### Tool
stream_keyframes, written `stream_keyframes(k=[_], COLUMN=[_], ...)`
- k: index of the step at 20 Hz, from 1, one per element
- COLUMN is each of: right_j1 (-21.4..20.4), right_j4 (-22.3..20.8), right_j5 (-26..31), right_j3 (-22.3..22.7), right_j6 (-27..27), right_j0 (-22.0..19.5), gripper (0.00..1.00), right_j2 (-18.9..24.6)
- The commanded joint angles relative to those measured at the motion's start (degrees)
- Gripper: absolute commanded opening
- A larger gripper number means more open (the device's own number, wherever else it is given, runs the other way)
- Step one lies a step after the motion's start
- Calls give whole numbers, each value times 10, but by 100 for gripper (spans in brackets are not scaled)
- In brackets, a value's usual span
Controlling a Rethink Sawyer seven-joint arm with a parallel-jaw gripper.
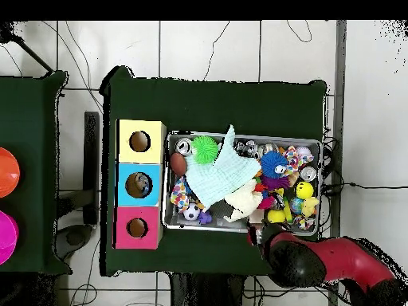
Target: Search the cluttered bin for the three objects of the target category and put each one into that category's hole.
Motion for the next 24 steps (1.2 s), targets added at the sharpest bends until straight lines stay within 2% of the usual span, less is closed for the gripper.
stream_keyframes(k=[1, 8, 14, 17, 19, 24], right_j1=[-78, -74, -88, -81, -76, -76], right_j4=[-207, -154, -113, -101, -97, -52], right_j5=[7, -1, 12, 4, -3, -6], right_j3=[-44, -59, -69, -74, -80, -72], right_j6=[173, 121, 100, 92, 104, 111], right_j0=[192, 208, 229, 232, 244, 249], gripper=[100, 100, 100, 100, 100, 100], right_j2=[-158, -190, -214, -216, -227, -238])
